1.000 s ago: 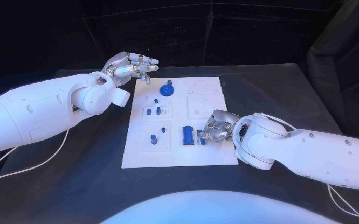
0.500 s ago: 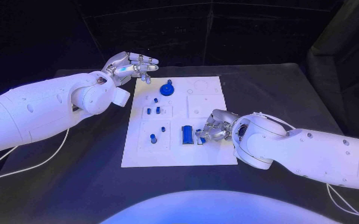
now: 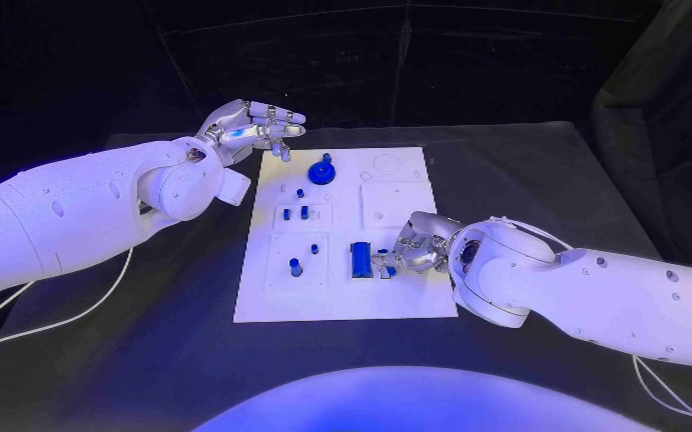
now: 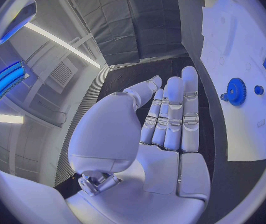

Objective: Assemble the parts on the task board

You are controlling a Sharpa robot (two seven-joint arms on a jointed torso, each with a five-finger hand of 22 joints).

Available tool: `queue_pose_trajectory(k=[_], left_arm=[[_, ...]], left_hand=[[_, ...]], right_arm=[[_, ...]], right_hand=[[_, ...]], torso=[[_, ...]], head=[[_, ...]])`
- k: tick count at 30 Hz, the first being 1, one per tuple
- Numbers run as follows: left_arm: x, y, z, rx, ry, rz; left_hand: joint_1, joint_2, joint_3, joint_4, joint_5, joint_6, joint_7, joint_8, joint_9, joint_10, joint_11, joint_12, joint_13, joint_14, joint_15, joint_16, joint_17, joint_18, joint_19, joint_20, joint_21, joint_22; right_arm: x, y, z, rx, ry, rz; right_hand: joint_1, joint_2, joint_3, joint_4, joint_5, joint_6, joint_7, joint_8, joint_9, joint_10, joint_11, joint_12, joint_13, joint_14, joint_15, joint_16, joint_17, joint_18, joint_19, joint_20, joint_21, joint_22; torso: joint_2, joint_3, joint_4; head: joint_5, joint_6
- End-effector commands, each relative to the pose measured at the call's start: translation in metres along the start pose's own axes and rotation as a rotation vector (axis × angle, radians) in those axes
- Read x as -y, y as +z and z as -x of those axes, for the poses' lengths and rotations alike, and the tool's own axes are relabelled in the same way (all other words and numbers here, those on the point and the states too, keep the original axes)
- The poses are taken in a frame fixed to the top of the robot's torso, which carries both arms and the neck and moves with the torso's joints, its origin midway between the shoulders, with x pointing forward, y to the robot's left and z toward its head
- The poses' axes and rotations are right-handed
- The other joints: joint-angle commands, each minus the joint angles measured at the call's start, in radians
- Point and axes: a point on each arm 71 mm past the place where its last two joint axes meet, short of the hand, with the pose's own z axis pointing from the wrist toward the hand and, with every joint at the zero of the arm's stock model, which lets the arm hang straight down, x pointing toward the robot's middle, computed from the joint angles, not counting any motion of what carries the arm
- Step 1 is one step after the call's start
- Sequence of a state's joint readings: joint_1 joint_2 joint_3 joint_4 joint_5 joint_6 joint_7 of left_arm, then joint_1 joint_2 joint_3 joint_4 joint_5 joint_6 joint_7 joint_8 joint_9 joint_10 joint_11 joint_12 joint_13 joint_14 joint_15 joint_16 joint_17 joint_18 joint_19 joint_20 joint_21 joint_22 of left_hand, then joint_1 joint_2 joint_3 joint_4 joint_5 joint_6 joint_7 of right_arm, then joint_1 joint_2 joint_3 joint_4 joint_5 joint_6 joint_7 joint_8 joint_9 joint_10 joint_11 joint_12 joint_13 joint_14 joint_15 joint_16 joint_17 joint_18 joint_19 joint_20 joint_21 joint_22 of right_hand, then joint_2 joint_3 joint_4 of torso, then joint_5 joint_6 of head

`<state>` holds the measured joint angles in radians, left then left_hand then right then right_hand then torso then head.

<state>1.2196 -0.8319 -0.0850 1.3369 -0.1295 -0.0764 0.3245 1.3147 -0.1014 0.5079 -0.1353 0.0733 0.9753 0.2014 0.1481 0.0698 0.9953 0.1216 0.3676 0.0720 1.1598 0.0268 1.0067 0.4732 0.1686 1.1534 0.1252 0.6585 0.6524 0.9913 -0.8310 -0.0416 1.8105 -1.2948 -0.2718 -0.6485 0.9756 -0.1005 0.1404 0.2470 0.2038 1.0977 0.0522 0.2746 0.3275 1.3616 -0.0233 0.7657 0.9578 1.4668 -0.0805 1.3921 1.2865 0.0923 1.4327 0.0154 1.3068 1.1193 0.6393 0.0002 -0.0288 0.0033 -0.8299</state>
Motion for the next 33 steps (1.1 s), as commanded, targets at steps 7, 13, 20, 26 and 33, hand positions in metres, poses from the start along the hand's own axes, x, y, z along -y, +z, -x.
queue_pose_trajectory(k=[7,13,20,26,33], left_arm=[[0.0011,0.0003,-0.0004,-0.011,-0.006,-0.004],[0.0010,0.0005,-0.0001,-0.010,-0.006,-0.003],[0.0009,0.0009,-0.0002,-0.010,-0.006,-0.003],[0.0008,0.0011,-0.0002,-0.011,-0.006,-0.003],[0.0008,0.0007,0.0003,-0.010,-0.006,-0.003]], left_hand=[[-0.005,0.008,-0.003,-0.001,0.006,-0.008,0.000,0.005,-0.001,-0.007,0.003,0.005,-0.001,-0.006,0.003,-0.001,-0.001,0.014,-0.009,-0.001,-0.006,-0.002],[-0.007,0.009,-0.003,0.000,0.006,-0.009,0.001,0.005,-0.002,-0.008,0.003,0.006,-0.002,-0.007,0.003,-0.001,-0.001,0.014,-0.009,-0.001,-0.007,-0.002],[-0.009,0.009,-0.003,0.001,0.007,-0.010,0.001,0.006,-0.002,-0.009,0.004,0.006,-0.002,-0.007,0.004,-0.001,-0.002,0.014,-0.009,-0.001,-0.007,-0.002],[-0.009,0.009,-0.003,0.001,0.007,-0.010,0.001,0.006,-0.002,-0.009,0.004,0.006,-0.002,-0.007,0.004,-0.001,-0.002,0.014,-0.009,-0.001,-0.007,-0.002],[-0.009,0.009,-0.003,0.001,0.007,-0.010,0.001,0.006,-0.002,-0.009,0.004,0.006,-0.002,-0.007,0.004,-0.001,-0.002,0.014,-0.009,-0.001,-0.007,-0.002]], right_arm=[[-0.0003,-0.0060,0.0007,-0.003,-0.007,0.019],[-0.0008,-0.0086,0.0007,-0.004,-0.006,0.028],[-0.0032,-0.0093,-0.0005,-0.014,-0.008,0.042],[-0.0046,-0.0089,-0.0012,-0.019,-0.006,0.051],[0.0017,-0.0066,0.0019,-0.004,-0.052,0.039]], right_hand=[[0.009,0.040,-0.035,0.020,0.018,0.012,0.001,-0.006,0.005,0.012,0.000,0.012,0.012,0.056,-0.011,0.010,0.010,-0.008,0.012,-0.001,0.011,0.010],[0.021,0.059,-0.049,0.028,0.031,0.015,0.000,-0.007,0.007,0.016,-0.001,0.014,0.017,0.056,-0.011,0.013,0.014,-0.009,0.013,-0.002,0.014,0.015],[0.047,0.081,-0.067,0.028,0.056,0.018,-0.002,-0.009,0.010,0.020,-0.002,0.016,0.023,0.058,-0.012,0.018,0.024,-0.010,0.015,-0.003,0.018,0.022],[0.059,0.090,-0.074,0.026,0.068,0.019,-0.002,-0.011,0.011,0.021,-0.002,0.015,0.025,0.058,-0.012,0.019,0.025,-0.010,0.015,-0.003,0.018,0.023],[0.182,0.075,-0.081,-0.065,0.049,0.021,-0.002,-0.016,0.015,0.022,-0.004,0.009,0.029,0.058,-0.014,0.021,0.030,-0.010,0.014,-0.004,0.019,0.026]], torso=[[0.000,0.0009,0.0000],[0.000,0.0006,-0.0011],[0.000,-0.0001,0.0012],[0.000,-0.0002,0.0016],[0.000,-0.0008,-0.0001]], head=[[0.000,0.001],[-0.001,0.002],[-0.005,0.001],[-0.013,0.003],[-0.008,0.002]])
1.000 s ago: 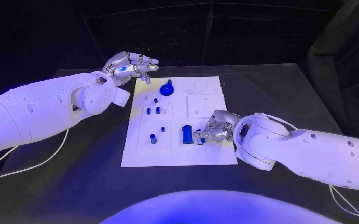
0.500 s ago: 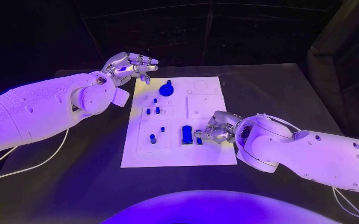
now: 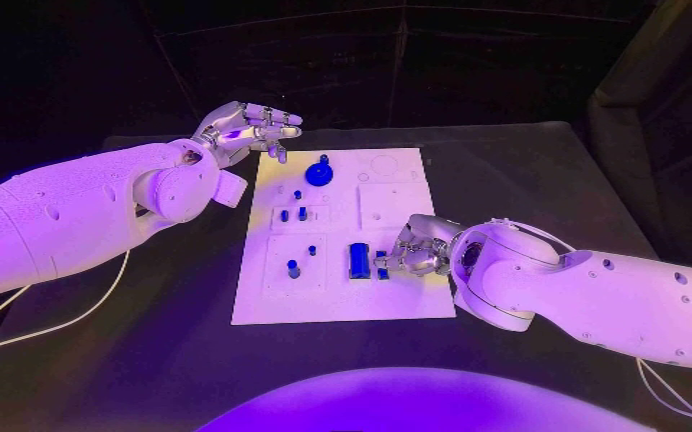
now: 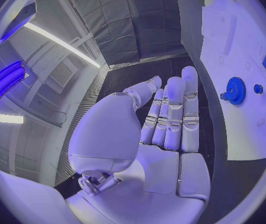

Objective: Assemble the parts on the task board

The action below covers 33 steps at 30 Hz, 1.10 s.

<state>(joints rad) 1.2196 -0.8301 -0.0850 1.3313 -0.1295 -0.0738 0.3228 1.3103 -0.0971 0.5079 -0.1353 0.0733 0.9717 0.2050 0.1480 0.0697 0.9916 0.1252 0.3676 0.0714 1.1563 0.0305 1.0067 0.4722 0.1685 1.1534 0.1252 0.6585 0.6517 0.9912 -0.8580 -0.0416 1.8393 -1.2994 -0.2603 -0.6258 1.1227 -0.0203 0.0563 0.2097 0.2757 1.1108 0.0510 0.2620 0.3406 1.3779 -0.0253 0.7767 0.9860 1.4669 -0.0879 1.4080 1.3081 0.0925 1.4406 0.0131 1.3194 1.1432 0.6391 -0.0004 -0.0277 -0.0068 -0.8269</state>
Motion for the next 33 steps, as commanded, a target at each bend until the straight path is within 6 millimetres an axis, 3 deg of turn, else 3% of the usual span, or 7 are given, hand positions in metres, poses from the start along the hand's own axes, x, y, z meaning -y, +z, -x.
queue_pose_trajectory(k=[1,3,7,19,27,30,33], left_arm=[[0.001,0.000,-0.001,-0.011,-0.007,-0.005],[0.001,0.000,-0.001,-0.011,-0.007,-0.004],[0.001,0.000,-0.001,-0.010,-0.006,-0.004],[0.001,0.000,-0.001,-0.012,-0.007,-0.003],[0.001,-0.001,0.000,-0.008,-0.006,-0.002],[0.001,-0.001,0.001,-0.005,-0.005,-0.005],[0.001,-0.001,0.002,0.000,-0.003,-0.009]], left_hand=[[-0.004,0.005,-0.003,0.001,0.007,-0.006,-0.003,0.006,-0.002,-0.005,0.000,0.006,-0.001,-0.003,0.000,-0.001,-0.001,0.014,-0.009,-0.001,-0.007,-0.001],[-0.004,0.005,-0.003,0.001,0.007,-0.006,-0.003,0.006,-0.002,-0.005,0.000,0.006,-0.001,-0.003,0.000,-0.001,-0.001,0.014,-0.009,-0.001,-0.007,-0.001],[-0.004,0.005,-0.003,0.001,0.007,-0.006,-0.003,0.006,-0.002,-0.005,0.000,0.006,-0.001,-0.003,0.000,-0.001,-0.001,0.014,-0.009,-0.001,-0.007,-0.001],[-0.005,0.006,-0.003,0.002,0.007,-0.007,-0.003,0.006,-0.002,-0.006,0.000,0.007,-0.001,-0.004,0.000,0.000,-0.002,0.014,-0.010,0.000,-0.007,-0.002],[-0.005,0.006,-0.003,0.002,0.007,-0.007,-0.003,0.006,-0.002,-0.006,0.000,0.007,-0.001,-0.004,0.000,0.000,-0.002,0.014,-0.010,0.000,-0.007,-0.002],[-0.007,0.006,-0.004,0.003,0.007,-0.008,-0.002,0.007,-0.002,-0.007,0.000,0.008,-0.001,-0.004,0.001,0.000,-0.002,0.014,-0.010,0.000,-0.007,-0.002],[-0.017,0.005,-0.009,0.009,0.006,-0.009,-0.002,0.009,-0.002,-0.009,0.001,0.010,-0.002,-0.005,0.002,0.001,-0.004,0.014,-0.011,0.002,-0.009,-0.003]], right_arm=[[0.001,0.001,0.002,0.005,-0.054,0.012],[0.003,0.002,0.002,0.009,-0.074,0.008],[0.005,0.004,0.004,0.027,-0.104,-0.001],[0.000,0.011,0.004,0.047,-0.126,0.002],[0.009,0.006,0.010,0.074,-0.091,0.010],[0.018,0.001,0.014,0.075,-0.002,0.057],[0.021,-0.001,0.020,0.094,0.101,0.151]], right_hand=[[0.057,-0.005,0.006,-0.046,-0.059,0.008,-0.001,-0.005,0.002,0.005,-0.002,-0.004,0.001,0.058,-0.007,0.006,0.009,-0.010,0.006,-0.003,0.007,0.004],[0.084,-0.003,0.011,-0.070,-0.103,0.010,-0.002,-0.006,0.003,0.006,-0.003,-0.006,0.002,0.058,-0.008,0.007,0.011,-0.011,0.007,-0.003,0.008,0.006],[0.111,0.000,0.019,-0.098,-0.132,0.013,-0.004,-0.008,0.003,0.009,-0.005,-0.006,0.004,0.059,-0.009,0.010,0.017,-0.012,0.007,-0.003,0.011,0.011],[0.090,0.010,0.010,-0.095,-0.144,0.018,-0.003,-0.010,0.004,0.015,-0.003,-0.003,0.009,0.060,-0.008,0.013,0.023,-0.013,0.009,-0.003,0.014,0.018],[0.037,-0.006,-0.026,-0.070,-0.115,0.018,0.001,-0.016,0.004,0.015,0.000,-0.016,0.005,0.059,-0.005,0.008,0.016,-0.012,0.006,-0.001,0.010,0.010],[0.016,-0.035,-0.066,-0.063,-0.036,-0.003,0.009,-0.029,0.000,-0.011,0.007,-0.083,-0.036,0.048,0.000,-0.023,-0.026,-0.003,-0.013,0.003,-0.023,-0.039],[0.049,-0.027,-0.076,-0.078,-0.017,-0.050,0.027,-0.054,-0.008,-0.071,0.022,-0.222,-0.131,0.033,0.011,-0.071,-0.092,0.010,-0.041,0.013,-0.072,-0.111]], torso=[[0.001,-0.0001,-0.0010],[0.001,0.0005,-0.0004],[0.000,0.0003,-0.0002],[0.001,0.0002,0.0000],[-0.001,0.0007,-0.0004],[-0.004,-0.0011,0.0002],[-0.009,-0.0034,0.0009]], head=[[0.003,-0.001],[0.003,-0.002],[0.002,-0.001],[0.000,-0.002],[0.004,0.000],[0.002,0.006],[-0.005,0.022]])
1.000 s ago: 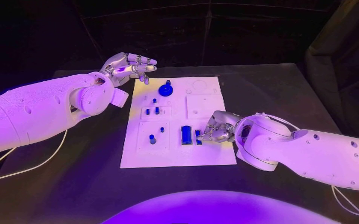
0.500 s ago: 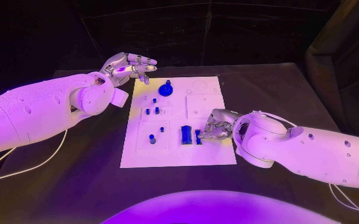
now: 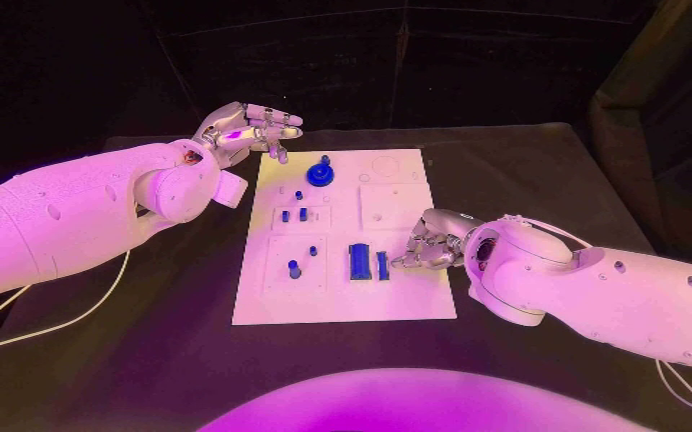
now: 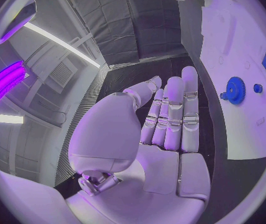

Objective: Assemble the parts on the task board

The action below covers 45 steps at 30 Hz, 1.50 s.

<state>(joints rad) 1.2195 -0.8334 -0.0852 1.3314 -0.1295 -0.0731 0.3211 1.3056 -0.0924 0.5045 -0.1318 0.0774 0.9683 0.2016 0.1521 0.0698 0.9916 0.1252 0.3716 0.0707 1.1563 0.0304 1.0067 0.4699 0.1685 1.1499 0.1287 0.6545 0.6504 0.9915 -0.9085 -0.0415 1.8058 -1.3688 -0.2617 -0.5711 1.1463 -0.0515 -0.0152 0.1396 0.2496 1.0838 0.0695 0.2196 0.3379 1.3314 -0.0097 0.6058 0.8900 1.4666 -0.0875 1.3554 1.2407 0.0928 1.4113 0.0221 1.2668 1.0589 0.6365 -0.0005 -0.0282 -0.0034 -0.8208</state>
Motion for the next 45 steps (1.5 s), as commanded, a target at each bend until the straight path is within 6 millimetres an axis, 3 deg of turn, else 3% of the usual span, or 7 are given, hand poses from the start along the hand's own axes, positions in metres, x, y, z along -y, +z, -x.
queue_pose_trajectory(k=[1,5,16,24,25,26,45], left_arm=[[0.002,0.001,0.001,0.001,-0.003,-0.015],[0.001,0.003,0.003,0.027,-0.024,-0.032],[-0.018,0.013,0.006,0.113,-0.124,-0.093],[-0.031,0.017,0.012,0.202,-0.149,-0.090],[-0.032,0.018,0.012,0.207,-0.151,-0.090],[-0.034,0.017,0.007,0.140,-0.115,-0.047],[-0.034,-0.001,-0.044,0.325,-0.066,-0.061]], left_hand=[[-0.019,0.000,-0.008,0.009,0.002,-0.007,0.000,0.006,-0.001,-0.010,0.001,0.008,-0.001,-0.006,0.003,0.001,-0.002,0.014,-0.009,0.000,-0.007,-0.003],[-0.042,-0.005,-0.027,0.024,0.002,-0.007,-0.009,0.017,0.000,-0.016,-0.003,0.014,-0.002,-0.047,0.006,-0.032,-0.023,0.014,-0.041,0.005,-0.039,-0.023],[-0.074,-0.009,-0.088,0.069,-0.008,-0.017,-0.025,-0.012,-0.004,0.006,0.026,-0.111,-0.009,-0.246,0.092,-0.549,-0.264,-0.003,-0.343,0.090,-0.376,-0.248],[-0.048,0.017,-0.135,0.076,-0.006,0.002,-0.031,-0.055,-0.004,0.023,0.045,-0.210,-0.009,-0.218,0.118,-0.733,-0.346,0.018,-0.393,0.139,-0.483,-0.359],[-0.046,0.019,-0.136,0.076,-0.006,0.004,-0.029,-0.057,-0.004,0.026,0.044,-0.214,-0.009,-0.212,0.118,-0.740,-0.349,0.018,-0.392,0.139,-0.486,-0.364],[-0.423,0.092,-0.244,0.132,-0.077,-0.294,-0.081,-0.082,-0.070,-0.284,-0.005,-0.256,-0.071,-0.501,0.074,-0.812,-0.381,-0.050,-0.618,0.057,-0.533,-0.444],[-0.888,0.092,-0.382,0.132,-0.077,-0.647,-0.202,-0.152,-0.070,-0.655,-0.125,-0.372,-0.071,-0.844,-0.030,-0.918,-0.470,-0.089,-0.899,-0.040,-0.655,-0.555]], right_arm=[[-0.005,-0.001,0.009,0.043,0.215,0.192],[0.005,0.011,0.032,0.079,0.485,0.313],[0.042,0.075,0.098,0.268,0.903,0.406],[0.044,0.094,0.109,0.305,0.963,0.436],[0.044,0.095,0.109,0.304,0.965,0.438],[0.048,0.095,0.104,0.302,0.878,0.356],[0.013,0.053,0.084,0.496,1.105,0.313]], right_hand=[[0.045,0.010,-0.007,-0.016,0.011,-0.037,0.015,-0.019,-0.008,-0.043,0.011,-0.079,-0.054,0.025,0.018,-0.047,-0.060,0.015,-0.026,0.010,-0.045,-0.063],[0.142,0.042,0.016,-0.054,0.013,-0.105,0.063,-0.062,-0.027,-0.219,0.060,-0.236,-0.167,-0.180,0.057,-0.515,-0.573,0.082,-0.250,0.045,-0.418,-0.523],[0.201,0.057,0.014,-0.130,-0.069,-0.143,0.105,-0.157,-0.160,-0.334,0.164,-0.513,-0.598,-0.479,0.217,-1.150,-1.004,0.091,-0.472,0.203,-0.961,-0.863],[0.166,0.107,-0.061,-0.177,-0.153,-0.176,0.108,-0.156,-0.249,-0.311,0.184,-0.542,-0.765,-0.405,0.225,-1.281,-1.146,0.092,-0.409,0.221,-1.105,-0.969],[0.165,0.111,-0.065,-0.181,-0.152,-0.173,0.112,-0.157,-0.254,-0.308,0.183,-0.542,-0.774,-0.399,0.225,-1.286,-1.152,0.091,-0.403,0.221,-1.112,-0.974],[-0.230,0.051,0.015,-0.140,-0.250,-0.449,0.051,-0.220,-0.338,-0.621,0.132,-0.606,-0.798,-0.727,0.184,-1.355,-1.170,0.033,-0.713,0.148,-1.150,-1.059],[-0.708,0.051,0.015,-0.140,-0.250,-0.780,-0.070,-0.220,-0.338,-0.990,0.010,-0.606,-0.890,-1.111,0.087,-1.355,-1.241,-0.017,-1.075,0.059,-1.267,-1.059]], torso=[[-0.010,-0.0050,-0.0001],[-0.029,-0.0133,-0.0018],[-0.066,-0.0162,-0.0073],[-0.076,-0.0080,0.0003],[-0.077,-0.0070,0.0013],[-0.072,-0.0124,-0.0041],[-0.092,0.0005,0.0282]], head=[[-0.010,0.019],[-0.024,0.055],[-0.024,0.148],[-0.017,0.191],[-0.016,0.191],[-0.019,0.184],[0.003,0.221]])
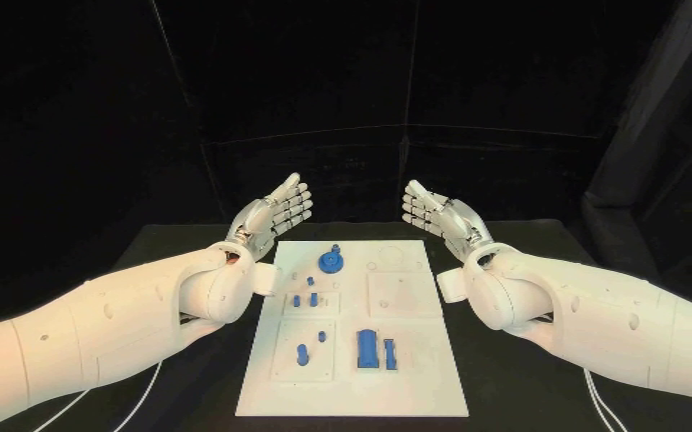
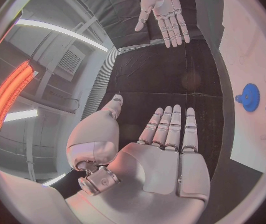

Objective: Assemble the parts on the task board

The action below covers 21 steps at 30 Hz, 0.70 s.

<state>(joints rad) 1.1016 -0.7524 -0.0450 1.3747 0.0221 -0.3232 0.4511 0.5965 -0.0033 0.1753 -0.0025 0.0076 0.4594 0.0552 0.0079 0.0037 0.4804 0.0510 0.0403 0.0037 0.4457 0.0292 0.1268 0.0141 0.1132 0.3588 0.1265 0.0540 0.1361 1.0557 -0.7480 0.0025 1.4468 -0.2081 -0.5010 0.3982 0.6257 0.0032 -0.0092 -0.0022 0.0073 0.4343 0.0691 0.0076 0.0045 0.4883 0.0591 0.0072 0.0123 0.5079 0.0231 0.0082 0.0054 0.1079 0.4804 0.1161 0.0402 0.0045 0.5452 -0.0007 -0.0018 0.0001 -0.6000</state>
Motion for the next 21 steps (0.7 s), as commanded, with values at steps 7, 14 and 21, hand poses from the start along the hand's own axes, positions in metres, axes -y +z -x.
queue_pose_trajectory(k=[7,14,21], left_arm=[[0.006,-0.022,-0.020,0.220,0.104,-0.057],[0.007,-0.029,-0.028,0.253,0.116,-0.063],[0.007,-0.029,-0.028,0.254,0.116,-0.063]], left_hand=[[-0.287,0.003,-0.084,0.003,-0.008,-0.221,-0.055,-0.008,-0.004,-0.231,-0.051,-0.040,-0.004,-0.214,-0.029,-0.127,-0.014,-0.113,-0.172,-0.126,-0.054,-0.065],[-0.364,0.003,-0.175,0.003,-0.008,-0.280,-0.055,-0.008,-0.004,-0.293,-0.051,-0.040,-0.004,-0.272,-0.029,-0.127,-0.014,-0.113,-0.217,-0.126,-0.054,-0.136],[-0.420,0.003,-0.175,0.003,-0.008,-0.323,-0.055,-0.008,-0.004,-0.338,-0.051,-0.040,-0.004,-0.314,-0.029,-0.127,-0.014,-0.113,-0.251,-0.126,-0.054,-0.136]], right_arm=[[-0.009,-0.019,-0.003,0.231,0.074,-0.001],[-0.009,-0.020,-0.003,0.234,0.076,-0.002],[-0.009,-0.020,-0.003,0.234,0.076,-0.002]], right_hand=[[-0.299,-0.003,0.009,0.002,-0.007,-0.208,-0.069,-0.008,-0.005,-0.234,-0.059,-0.007,-0.012,-0.242,-0.023,-0.008,-0.005,-0.108,-0.227,-0.116,-0.040,-0.004],[-0.380,-0.003,0.009,0.002,-0.007,-0.264,-0.069,-0.008,-0.005,-0.297,-0.059,-0.007,-0.012,-0.309,-0.023,-0.008,-0.005,-0.108,-0.292,-0.116,-0.040,-0.004],[-0.439,-0.003,0.009,0.002,-0.007,-0.305,-0.069,-0.008,-0.005,-0.343,-0.059,-0.007,-0.012,-0.357,-0.023,-0.008,-0.005,-0.108,-0.337,-0.116,-0.040,-0.004]], torso=[[-0.001,0.0007,0.0018],[-0.001,0.0007,0.0018],[-0.001,0.0007,0.0018]], head=[[0.000,0.000],[0.000,0.000],[0.000,0.000]])
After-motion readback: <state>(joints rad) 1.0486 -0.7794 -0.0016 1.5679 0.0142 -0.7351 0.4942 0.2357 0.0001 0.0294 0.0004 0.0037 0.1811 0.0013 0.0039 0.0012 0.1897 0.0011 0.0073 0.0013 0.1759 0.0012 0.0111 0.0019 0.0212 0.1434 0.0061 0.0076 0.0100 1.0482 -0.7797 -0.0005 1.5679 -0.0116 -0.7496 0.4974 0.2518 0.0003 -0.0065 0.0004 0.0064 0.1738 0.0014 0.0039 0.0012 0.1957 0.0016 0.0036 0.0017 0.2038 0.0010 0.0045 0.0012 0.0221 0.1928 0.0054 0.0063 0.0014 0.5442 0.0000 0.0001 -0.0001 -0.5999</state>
